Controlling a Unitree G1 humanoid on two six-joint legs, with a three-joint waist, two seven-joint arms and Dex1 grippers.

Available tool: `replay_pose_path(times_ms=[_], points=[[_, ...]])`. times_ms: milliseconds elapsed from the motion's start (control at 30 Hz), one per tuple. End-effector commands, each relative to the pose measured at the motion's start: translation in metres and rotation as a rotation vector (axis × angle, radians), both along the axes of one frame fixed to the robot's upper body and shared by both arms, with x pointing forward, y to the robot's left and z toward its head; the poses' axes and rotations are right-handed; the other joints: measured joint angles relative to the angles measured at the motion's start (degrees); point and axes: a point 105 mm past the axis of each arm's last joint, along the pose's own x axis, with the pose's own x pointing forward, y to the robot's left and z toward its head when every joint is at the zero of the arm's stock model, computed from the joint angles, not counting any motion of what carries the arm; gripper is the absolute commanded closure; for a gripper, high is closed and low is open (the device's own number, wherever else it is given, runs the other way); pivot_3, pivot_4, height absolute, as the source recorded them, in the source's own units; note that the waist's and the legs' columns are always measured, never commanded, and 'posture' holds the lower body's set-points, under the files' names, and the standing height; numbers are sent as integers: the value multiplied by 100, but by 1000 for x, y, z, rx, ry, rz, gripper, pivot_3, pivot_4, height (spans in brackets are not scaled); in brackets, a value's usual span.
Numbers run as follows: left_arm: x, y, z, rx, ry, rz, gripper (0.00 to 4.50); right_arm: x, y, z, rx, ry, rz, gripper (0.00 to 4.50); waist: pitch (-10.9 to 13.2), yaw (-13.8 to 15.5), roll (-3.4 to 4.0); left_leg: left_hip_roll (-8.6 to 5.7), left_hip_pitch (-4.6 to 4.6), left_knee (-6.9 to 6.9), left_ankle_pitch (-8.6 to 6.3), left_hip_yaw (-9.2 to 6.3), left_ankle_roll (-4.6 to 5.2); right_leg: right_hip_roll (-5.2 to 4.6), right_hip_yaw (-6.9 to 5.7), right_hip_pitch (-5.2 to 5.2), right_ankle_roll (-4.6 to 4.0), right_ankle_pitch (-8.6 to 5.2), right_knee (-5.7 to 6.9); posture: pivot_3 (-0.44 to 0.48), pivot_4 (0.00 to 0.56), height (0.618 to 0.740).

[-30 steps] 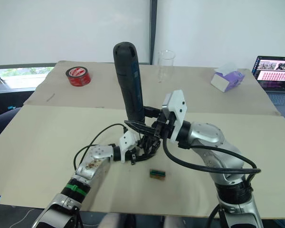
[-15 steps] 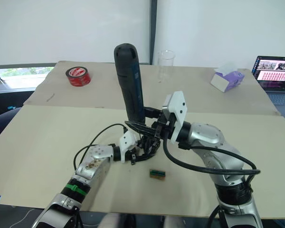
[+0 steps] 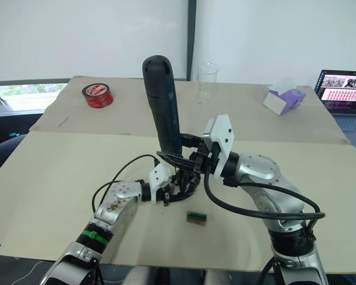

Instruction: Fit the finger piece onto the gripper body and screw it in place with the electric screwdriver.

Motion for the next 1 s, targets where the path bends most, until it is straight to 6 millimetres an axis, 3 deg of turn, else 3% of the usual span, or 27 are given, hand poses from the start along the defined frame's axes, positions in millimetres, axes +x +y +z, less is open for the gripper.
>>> replay_pose_path(times_ms=[33,433,700,1000], points=[[-13,-3,-24,39,93,-39,2208,-5,-1,15,36,-82,8,2593,0,-1,0,0,0,0,0,0,0,0,0,0,0,0,0,0,150,740],[-15,-3,-26,37,102,-38,2208,-3,-2,8,47,-41,-6,2593,0,-1,0,0,0,0,0,-1,0,-1,0,0,0,0,0,0,150,740],[-15,-3,-27,40,113,-38,2208,7,-13,-20,43,57,-76,2593,-4,-4,6,1,4,-1,-1,-1,1,-2,0,4,1,0,-2,0,150,740],[-13,0,-27,46,116,-32,2208,5,-9,-34,-7,56,-67,2593,-12,-11,15,2,11,-2,-2,-1,0,-2,1,8,8,-6,-1,0,150,740]])
